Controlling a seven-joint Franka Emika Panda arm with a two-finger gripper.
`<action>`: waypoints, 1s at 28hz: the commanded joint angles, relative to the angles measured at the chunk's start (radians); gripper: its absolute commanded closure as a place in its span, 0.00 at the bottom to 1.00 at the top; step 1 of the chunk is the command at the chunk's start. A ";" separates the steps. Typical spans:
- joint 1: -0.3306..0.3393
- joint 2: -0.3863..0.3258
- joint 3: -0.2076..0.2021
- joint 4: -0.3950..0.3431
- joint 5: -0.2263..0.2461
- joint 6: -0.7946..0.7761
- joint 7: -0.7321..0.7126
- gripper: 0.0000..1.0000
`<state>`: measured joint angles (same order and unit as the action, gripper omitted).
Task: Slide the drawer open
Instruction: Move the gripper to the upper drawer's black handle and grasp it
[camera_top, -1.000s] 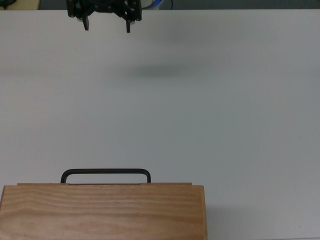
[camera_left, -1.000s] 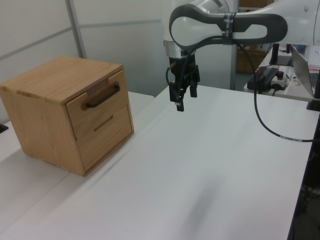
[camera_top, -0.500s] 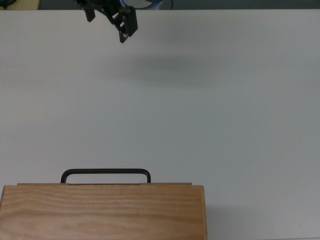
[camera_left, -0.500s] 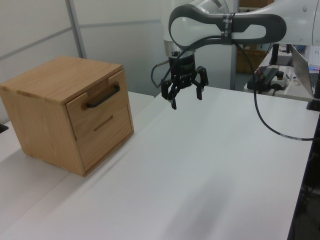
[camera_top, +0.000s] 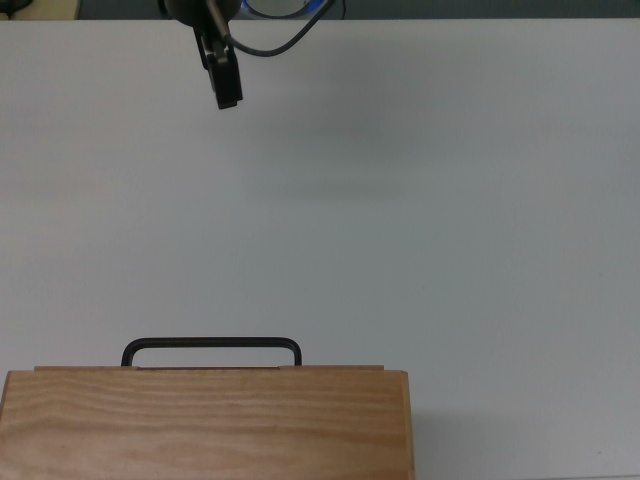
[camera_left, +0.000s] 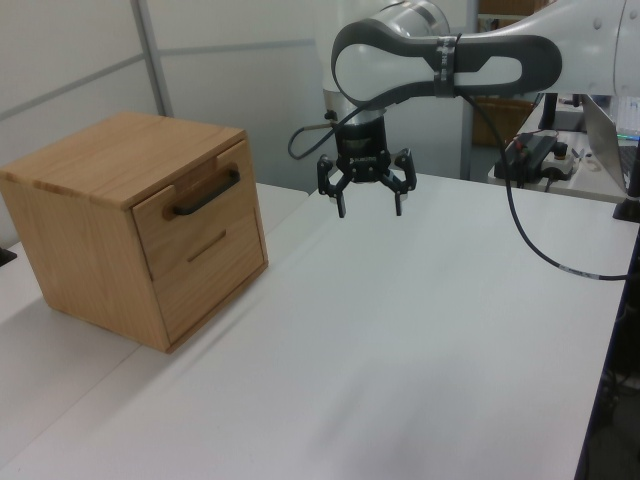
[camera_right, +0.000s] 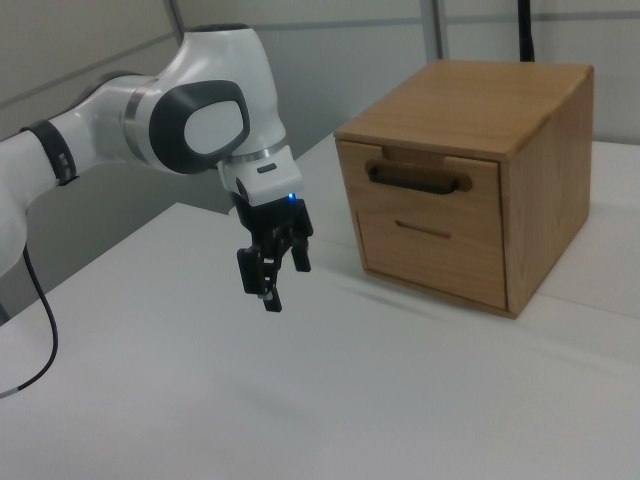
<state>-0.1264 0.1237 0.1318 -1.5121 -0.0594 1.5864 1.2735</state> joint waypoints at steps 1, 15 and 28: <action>-0.004 0.013 -0.006 0.024 0.019 0.105 0.255 0.00; 0.005 0.161 0.000 -0.013 0.007 0.680 0.380 0.00; 0.005 0.286 0.000 0.018 0.001 1.116 0.372 0.00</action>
<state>-0.1254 0.3601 0.1336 -1.5233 -0.0551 2.5897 1.6390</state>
